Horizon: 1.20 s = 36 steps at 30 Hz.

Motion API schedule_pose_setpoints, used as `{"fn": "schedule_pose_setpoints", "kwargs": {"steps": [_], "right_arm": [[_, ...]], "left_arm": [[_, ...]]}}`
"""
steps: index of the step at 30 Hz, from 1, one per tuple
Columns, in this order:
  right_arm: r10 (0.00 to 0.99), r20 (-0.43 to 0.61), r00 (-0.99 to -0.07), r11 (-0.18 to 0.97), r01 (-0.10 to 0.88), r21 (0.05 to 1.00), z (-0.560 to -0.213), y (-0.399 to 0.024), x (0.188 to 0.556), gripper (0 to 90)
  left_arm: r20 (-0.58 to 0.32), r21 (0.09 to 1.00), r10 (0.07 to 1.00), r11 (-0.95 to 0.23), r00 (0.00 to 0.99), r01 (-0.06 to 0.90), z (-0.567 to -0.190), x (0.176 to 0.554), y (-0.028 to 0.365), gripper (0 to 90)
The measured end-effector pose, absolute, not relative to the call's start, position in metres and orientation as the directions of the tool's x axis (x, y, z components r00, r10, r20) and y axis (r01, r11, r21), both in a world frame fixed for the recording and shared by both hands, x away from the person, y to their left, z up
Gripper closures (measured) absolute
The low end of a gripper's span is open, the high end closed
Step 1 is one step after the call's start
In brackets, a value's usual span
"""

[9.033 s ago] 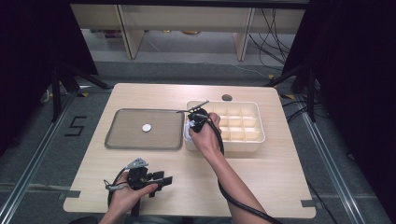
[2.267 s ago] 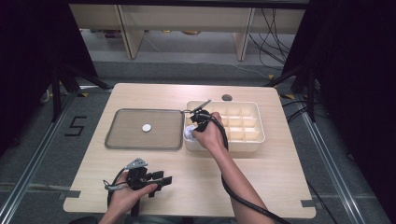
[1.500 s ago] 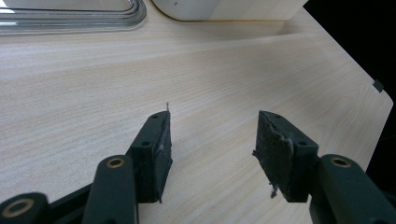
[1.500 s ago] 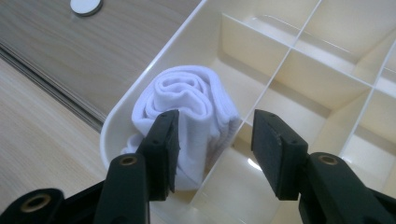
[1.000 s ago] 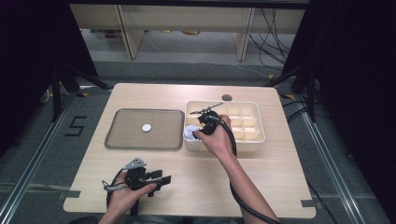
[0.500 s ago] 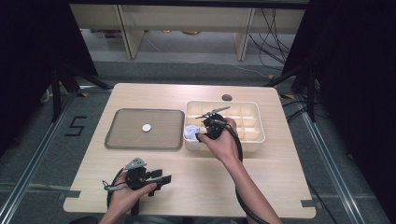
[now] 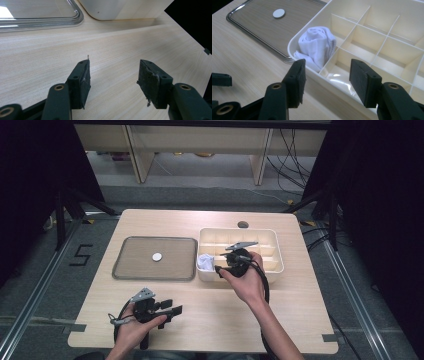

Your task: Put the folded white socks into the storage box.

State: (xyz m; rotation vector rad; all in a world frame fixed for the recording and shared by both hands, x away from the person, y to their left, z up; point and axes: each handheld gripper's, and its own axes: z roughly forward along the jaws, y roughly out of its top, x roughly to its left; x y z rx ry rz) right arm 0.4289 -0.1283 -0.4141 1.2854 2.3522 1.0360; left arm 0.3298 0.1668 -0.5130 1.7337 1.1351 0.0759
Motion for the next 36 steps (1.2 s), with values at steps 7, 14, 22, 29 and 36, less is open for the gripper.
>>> {"fn": "schedule_pose_setpoints", "kwargs": {"steps": [7, 14, 22, 29, 36], "right_arm": [[0.824, 0.114, -0.556, 0.324, 0.626, 0.709, -0.412, -0.141, 0.413, 46.7], [0.825, 0.135, -0.548, 0.298, 0.626, 0.720, -0.422, -0.152, 0.398, 46.7], [0.830, 0.124, -0.544, 0.281, 0.600, 0.749, -0.431, -0.166, 0.381, 46.7], [0.833, 0.133, -0.536, 0.265, 0.599, 0.756, -0.438, -0.180, 0.370, 46.4], [0.840, 0.131, -0.526, 0.260, 0.603, 0.755, -0.448, -0.189, 0.363, 46.0]], "left_arm": [[-0.435, 0.772, 0.710, -0.023, 0.554, 0.636, -0.514, 0.330, 0.167, 42.3], [-0.436, 0.773, 0.711, -0.017, 0.551, 0.634, -0.513, 0.330, 0.169, 42.1], [-0.436, 0.779, 0.711, -0.009, 0.552, 0.627, -0.512, 0.330, 0.168, 42.1], [-0.436, 0.780, 0.711, -0.008, 0.552, 0.626, -0.512, 0.330, 0.169, 41.9], [-0.433, 0.781, 0.716, -0.006, 0.548, 0.624, -0.512, 0.329, 0.168, 41.9]]}}
